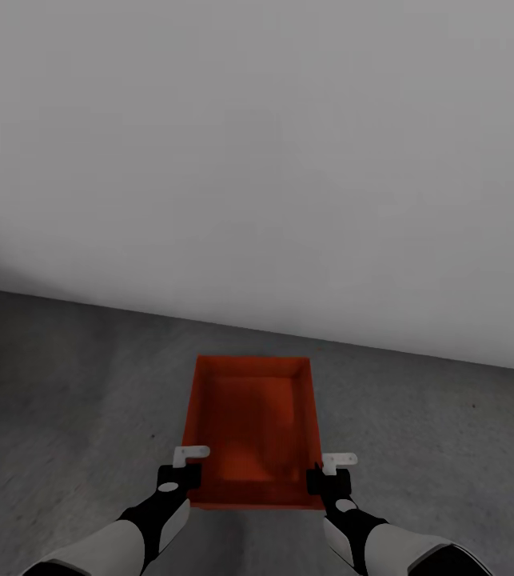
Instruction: Move the two storage containers from the living room to the garage. In the garage, place one container on the floor and stack the other container on top of it (either order is fine).
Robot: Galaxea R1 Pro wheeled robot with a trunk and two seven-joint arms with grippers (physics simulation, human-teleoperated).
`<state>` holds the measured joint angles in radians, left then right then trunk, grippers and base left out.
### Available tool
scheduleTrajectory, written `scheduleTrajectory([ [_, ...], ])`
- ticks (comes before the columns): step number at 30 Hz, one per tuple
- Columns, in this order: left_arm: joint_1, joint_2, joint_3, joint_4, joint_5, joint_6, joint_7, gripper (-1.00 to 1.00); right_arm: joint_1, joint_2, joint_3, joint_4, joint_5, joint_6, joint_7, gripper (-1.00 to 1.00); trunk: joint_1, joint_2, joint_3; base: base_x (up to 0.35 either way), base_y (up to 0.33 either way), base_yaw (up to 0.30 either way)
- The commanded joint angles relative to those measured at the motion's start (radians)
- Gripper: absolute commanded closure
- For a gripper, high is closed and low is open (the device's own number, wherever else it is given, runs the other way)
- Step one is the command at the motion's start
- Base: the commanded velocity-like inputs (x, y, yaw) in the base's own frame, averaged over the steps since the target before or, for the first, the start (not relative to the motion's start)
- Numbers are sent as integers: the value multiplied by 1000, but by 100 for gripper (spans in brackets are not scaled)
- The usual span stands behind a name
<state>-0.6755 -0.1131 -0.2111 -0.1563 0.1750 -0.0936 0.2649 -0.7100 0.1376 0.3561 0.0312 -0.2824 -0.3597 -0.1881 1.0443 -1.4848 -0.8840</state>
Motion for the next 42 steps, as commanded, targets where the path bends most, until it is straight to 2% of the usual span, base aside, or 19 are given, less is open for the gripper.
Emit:
scheduleTrajectory([
  [1, -1, 0, 19, 4, 29, 0, 1, 100, -2, 1, -5, 1, -24, -18, -11, 100, 0, 0, -1, 0, 0, 0],
  [13, -1, 0, 19, 4, 29, 0, 2, 100, -2, 1, -5, 1, -24, -18, -11, 100, 0, 0, -1, 0, 0, 0],
  [36, -1, 0, 19, 4, 29, 0, 1, 100, -2, 1, -5, 1, -24, -18, -11, 100, 88, -161, -73, 0, 0, 0],
  [42, 0, 0, 19, 4, 29, 0, 1, 100, -2, 1, -5, 1, -24, -18, -11, 100, 88, -161, -73, 0, 0, 0],
])
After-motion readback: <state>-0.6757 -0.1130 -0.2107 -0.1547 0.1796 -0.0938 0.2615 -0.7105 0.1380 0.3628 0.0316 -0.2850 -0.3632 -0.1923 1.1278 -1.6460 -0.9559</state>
